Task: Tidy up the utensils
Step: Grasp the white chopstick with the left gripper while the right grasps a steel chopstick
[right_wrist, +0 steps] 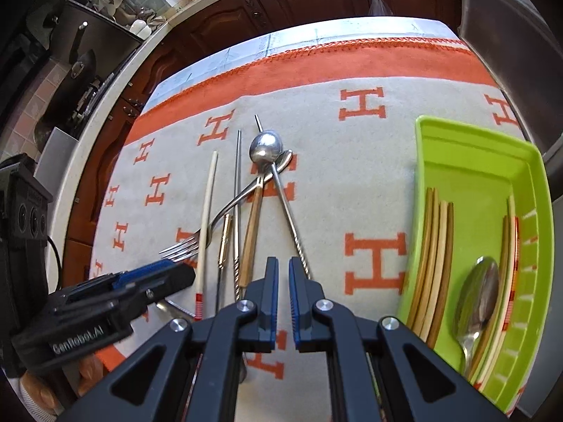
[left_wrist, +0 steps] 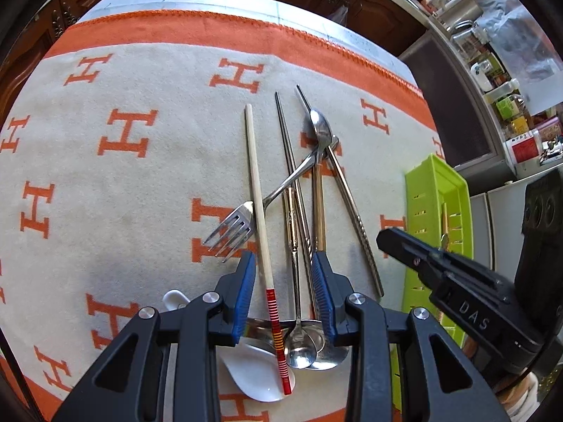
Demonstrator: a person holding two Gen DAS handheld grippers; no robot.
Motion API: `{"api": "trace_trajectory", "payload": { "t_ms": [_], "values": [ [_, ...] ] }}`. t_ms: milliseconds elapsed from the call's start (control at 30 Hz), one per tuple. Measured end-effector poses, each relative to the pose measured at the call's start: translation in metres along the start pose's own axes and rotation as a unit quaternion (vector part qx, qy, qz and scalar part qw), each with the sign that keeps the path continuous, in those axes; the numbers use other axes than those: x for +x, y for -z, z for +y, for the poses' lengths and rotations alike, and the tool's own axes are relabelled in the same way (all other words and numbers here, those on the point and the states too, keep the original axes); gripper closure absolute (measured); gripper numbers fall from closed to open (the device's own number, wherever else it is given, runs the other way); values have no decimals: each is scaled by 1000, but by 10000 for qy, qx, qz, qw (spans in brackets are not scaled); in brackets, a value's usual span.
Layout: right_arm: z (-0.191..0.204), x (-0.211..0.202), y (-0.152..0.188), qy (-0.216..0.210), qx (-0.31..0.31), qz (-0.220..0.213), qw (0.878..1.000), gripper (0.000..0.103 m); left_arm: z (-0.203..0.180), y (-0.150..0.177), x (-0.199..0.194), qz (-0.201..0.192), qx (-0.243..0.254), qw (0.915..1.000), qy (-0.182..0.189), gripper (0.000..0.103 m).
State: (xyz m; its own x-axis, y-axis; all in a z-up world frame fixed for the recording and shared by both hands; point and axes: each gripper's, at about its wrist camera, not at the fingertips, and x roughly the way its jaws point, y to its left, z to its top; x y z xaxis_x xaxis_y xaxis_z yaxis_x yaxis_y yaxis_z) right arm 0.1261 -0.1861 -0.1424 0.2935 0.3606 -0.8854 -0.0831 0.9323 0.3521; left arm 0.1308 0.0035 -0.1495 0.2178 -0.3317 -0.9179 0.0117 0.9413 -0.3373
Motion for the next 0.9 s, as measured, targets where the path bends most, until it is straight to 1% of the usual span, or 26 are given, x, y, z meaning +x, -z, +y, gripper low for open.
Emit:
{"api": "trace_trajectory", "payload": {
  "t_ms": [100, 333, 400, 500, 667, 767, 833, 900],
  "values": [
    [2, 7, -6, 124, -152, 34, 9998, 97, -2, 0, 9, 78, -4, 9999, -83, 72],
    [7, 29, -16, 417, -404, 166, 9982, 97, 0, 2, 22, 213, -92, 9996, -148, 74],
    [8, 35, -18, 486, -460, 190, 9976, 94, -1, 1, 22, 167, -85, 9997, -162, 74],
    [12, 39, -21, 603, -628, 149, 9961, 93, -2, 0, 24, 130, -102, 9997, -196, 75],
    [24, 45, -25, 909, -1000, 17, 9908, 93, -4, 1, 25, 76, -106, 9996, -256, 76],
    [29, 47, -27, 1061, -1140, -77, 9878, 96, -5, 3, 25, 21, -77, 9995, -292, 76],
    [29, 47, -27, 1111, -1119, -109, 9874, 97, -6, 5, 24, -26, -35, 9994, -336, 76],
    [23, 44, -28, 1095, -888, -108, 9899, 97, -9, 8, 25, -89, 46, 9990, -426, 77]
  ]
}}
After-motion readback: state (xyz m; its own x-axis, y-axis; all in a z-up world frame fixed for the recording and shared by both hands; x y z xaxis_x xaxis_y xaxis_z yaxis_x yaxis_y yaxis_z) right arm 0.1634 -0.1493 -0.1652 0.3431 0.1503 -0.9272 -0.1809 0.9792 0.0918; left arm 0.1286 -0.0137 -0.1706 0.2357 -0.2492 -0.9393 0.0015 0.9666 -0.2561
